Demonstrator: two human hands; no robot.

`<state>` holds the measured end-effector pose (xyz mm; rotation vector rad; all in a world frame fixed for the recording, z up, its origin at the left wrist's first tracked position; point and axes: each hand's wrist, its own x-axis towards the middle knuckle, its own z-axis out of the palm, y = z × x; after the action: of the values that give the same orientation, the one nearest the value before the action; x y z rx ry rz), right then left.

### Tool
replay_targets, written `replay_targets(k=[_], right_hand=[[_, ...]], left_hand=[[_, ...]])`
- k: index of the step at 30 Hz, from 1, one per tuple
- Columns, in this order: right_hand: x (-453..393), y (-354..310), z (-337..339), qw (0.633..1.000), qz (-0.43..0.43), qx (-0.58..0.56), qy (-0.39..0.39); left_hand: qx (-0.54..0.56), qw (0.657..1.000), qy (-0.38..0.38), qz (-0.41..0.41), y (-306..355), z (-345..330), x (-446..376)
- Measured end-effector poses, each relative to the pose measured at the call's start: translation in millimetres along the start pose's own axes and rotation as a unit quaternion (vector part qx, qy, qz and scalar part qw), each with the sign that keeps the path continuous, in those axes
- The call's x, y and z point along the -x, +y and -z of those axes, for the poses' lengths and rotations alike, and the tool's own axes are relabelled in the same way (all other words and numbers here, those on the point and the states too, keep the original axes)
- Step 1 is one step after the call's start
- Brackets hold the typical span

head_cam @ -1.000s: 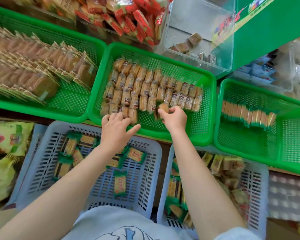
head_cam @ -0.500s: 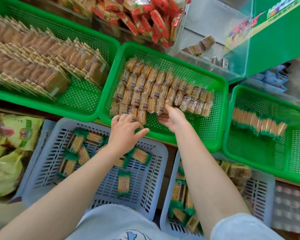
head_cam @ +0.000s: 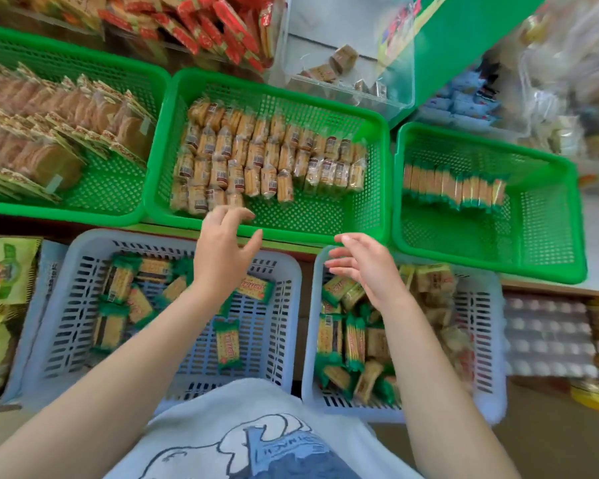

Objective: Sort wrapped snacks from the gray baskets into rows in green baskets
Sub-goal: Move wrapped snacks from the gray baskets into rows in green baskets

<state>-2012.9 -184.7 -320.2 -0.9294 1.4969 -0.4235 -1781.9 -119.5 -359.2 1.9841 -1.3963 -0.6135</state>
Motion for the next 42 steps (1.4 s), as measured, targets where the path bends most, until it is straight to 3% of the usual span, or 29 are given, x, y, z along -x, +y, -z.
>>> replay_targets(k=[2,5,9,15,20,23,26,28,30,33,37,40,42], right_hand=[[10.8,35.4,17.1,0.996,-0.015,0.07,0.051],[20.2,86.6,34.4,0.96,-0.042,0.262,0.086],[35.9,130.0,37.8,0.876,-0.109,0.46,0.091],[45.6,168.2,21.3,0.878,-0.1,0.462,0.082],[40.5,174.4,45.3,0.925,-0.08,0.365,0.067],[47.2,172.9,56.7,0.954,-0.075,0.277,0.082],[60.7,158.9,62.0,0.985,-0.069,0.115,0.107],[70.9,145.1,56.9,0.997,-0.047,-0.023,0.059],[77.1,134.3,45.0,0.997,-0.024,-0.069,-0.021],[74.3,126.1,27.7,0.998,-0.011,0.03,-0.045],[49.2,138.6,21.7,0.977,-0.065,0.187,0.077],[33.0,157.1,11.0,0.924,-0.125,0.356,0.069],[29.7,164.3,-1.1,0.915,-0.131,0.375,0.071]], left_hand=[[0.018,0.993,-0.111,0.032,11.0,-21.4,27.5],[0.032,0.94,-0.305,0.147,16.0,-58.8,64.1],[0.042,0.881,-0.411,0.23,13.2,-94.8,97.5],[0.093,0.879,-0.379,0.274,19.0,-115.4,115.9],[0.106,0.874,-0.381,0.281,17.4,-114.2,118.9],[0.081,0.885,-0.36,0.284,19.4,-113.8,121.3],[0.091,0.923,-0.258,0.271,31.7,-105.8,120.9],[0.212,0.899,-0.267,0.276,43.2,-96.2,119.3],[0.321,0.839,-0.33,0.289,53.4,-88.4,120.4],[0.401,0.792,-0.323,0.327,48.8,-83.4,123.9],[0.392,0.792,-0.275,0.379,19.7,-70.0,128.2],[0.381,0.794,-0.268,0.391,3.7,-60.1,132.8],[0.384,0.794,-0.272,0.385,0.8,-55.1,135.0]])
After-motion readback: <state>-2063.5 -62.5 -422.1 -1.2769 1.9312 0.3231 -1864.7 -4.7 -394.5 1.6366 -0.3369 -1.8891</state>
